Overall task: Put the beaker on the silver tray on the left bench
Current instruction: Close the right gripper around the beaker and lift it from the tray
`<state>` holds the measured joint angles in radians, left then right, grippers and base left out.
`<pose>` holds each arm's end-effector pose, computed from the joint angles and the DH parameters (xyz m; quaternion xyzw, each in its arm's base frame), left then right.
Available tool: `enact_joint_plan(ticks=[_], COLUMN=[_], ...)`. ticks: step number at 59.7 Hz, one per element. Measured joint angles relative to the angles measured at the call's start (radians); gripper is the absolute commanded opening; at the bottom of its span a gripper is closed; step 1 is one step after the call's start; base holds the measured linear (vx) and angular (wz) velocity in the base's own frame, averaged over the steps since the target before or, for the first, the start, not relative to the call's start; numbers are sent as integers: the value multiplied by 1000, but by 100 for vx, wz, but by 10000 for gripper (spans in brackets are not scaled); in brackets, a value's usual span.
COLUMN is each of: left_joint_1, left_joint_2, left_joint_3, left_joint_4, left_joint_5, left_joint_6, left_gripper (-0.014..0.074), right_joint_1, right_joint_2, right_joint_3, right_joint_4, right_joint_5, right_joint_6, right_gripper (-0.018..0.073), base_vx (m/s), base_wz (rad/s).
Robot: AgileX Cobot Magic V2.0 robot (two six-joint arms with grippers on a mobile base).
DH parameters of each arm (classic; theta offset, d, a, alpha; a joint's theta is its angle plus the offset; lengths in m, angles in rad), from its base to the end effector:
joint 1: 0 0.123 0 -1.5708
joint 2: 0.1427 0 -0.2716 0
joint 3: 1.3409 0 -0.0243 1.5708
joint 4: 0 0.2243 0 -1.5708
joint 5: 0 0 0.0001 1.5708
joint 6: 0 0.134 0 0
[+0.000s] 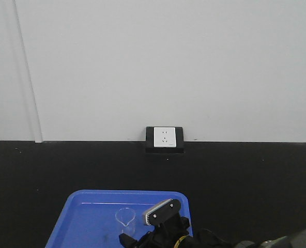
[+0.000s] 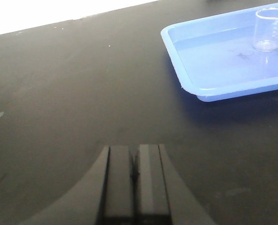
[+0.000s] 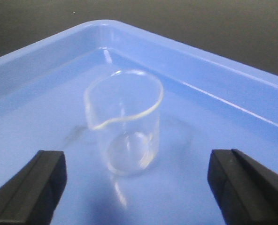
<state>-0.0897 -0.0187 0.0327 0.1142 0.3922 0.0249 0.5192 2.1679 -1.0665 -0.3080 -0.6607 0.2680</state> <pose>0.0798 -0.0013 0.1554 0.0762 0.8061 0.0296 0.5861 0.3737 0.2422 0.0975 -0.2535 0.7851 0.2241 0.5187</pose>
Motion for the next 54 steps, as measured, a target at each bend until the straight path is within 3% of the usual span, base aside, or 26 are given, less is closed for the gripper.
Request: enact_joint_plan(ticks=[16, 30, 38, 48, 54], left_joint_1=[0, 0, 0, 0, 0], left_joint_2=[0, 0, 0, 0, 0], left_joint_3=[0, 0, 0, 0, 0], left_joint_4=[0, 0, 0, 0, 0], left_joint_5=[0, 0, 0, 0, 0], left_joint_6=[0, 0, 0, 0, 0], left_gripper=[1, 1, 1, 1, 1], right_joint_1=[0, 0, 0, 0, 0], right_joint_2=[107, 174, 186, 169, 115], right_joint_3=[-168, -253, -280, -281, -256], right_joint_4=[-6, -77, -83, -85, -89], right_joint_5=[39, 41, 41, 49, 95], right_joint_6=[74, 104, 105, 115, 152], right_gripper=[566, 508, 358, -5, -16], base_vx=[0, 0, 0, 0, 0], base_wz=[0, 0, 0, 0, 0])
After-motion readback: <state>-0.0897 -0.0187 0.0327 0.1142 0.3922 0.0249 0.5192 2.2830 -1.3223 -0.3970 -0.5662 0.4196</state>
